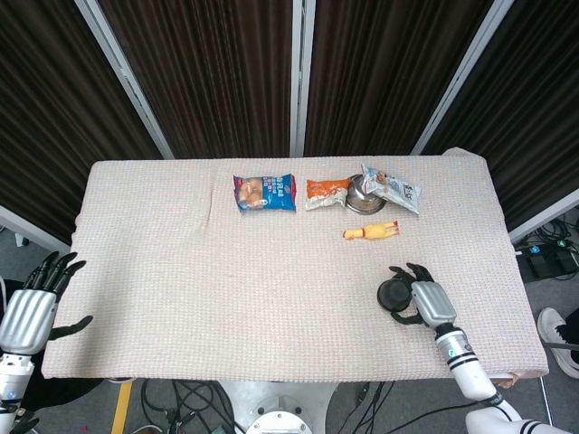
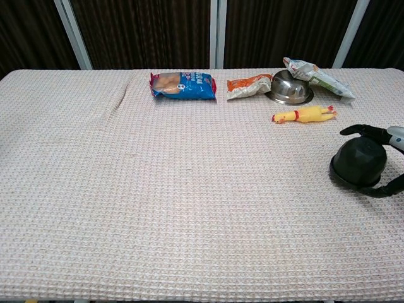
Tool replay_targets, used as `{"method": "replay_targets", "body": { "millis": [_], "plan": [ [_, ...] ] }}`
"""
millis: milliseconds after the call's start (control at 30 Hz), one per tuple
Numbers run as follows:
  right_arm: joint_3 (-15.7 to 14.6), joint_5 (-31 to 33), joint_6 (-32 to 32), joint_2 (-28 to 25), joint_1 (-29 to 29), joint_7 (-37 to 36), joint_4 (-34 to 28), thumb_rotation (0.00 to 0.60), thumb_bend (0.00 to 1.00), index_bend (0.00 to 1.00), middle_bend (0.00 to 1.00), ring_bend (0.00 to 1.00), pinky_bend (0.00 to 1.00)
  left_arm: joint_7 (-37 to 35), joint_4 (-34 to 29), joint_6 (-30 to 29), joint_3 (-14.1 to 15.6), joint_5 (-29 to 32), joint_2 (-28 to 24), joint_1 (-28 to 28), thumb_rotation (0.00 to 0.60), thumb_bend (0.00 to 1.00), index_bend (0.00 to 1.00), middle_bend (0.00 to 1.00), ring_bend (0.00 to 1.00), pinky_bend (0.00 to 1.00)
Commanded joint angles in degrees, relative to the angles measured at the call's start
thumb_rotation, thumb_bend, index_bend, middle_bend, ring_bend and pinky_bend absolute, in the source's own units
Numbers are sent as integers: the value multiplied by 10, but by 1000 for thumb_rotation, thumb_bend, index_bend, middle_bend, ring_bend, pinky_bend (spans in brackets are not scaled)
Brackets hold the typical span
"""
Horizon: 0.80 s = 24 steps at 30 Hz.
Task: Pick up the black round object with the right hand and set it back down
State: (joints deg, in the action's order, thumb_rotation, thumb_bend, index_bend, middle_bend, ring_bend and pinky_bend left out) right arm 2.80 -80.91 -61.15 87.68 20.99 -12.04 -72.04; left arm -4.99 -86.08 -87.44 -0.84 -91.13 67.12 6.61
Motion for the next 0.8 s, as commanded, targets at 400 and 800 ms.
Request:
{"method": "replay_targets", "body": {
  "millis": [400, 800],
  "plan": [
    [44, -62, -140, -95, -15, 0, -129, 600, 209, 403, 464, 64, 0, 4, -6, 1, -2, -3, -2, 3, 600, 86, 154, 83, 0, 168],
    [59, 36, -45, -124, 6, 104, -91, 600, 206, 449, 481, 100, 0, 6, -11, 3, -2, -7, -3, 7, 600, 85, 155, 83, 0, 168]
  ]
}}
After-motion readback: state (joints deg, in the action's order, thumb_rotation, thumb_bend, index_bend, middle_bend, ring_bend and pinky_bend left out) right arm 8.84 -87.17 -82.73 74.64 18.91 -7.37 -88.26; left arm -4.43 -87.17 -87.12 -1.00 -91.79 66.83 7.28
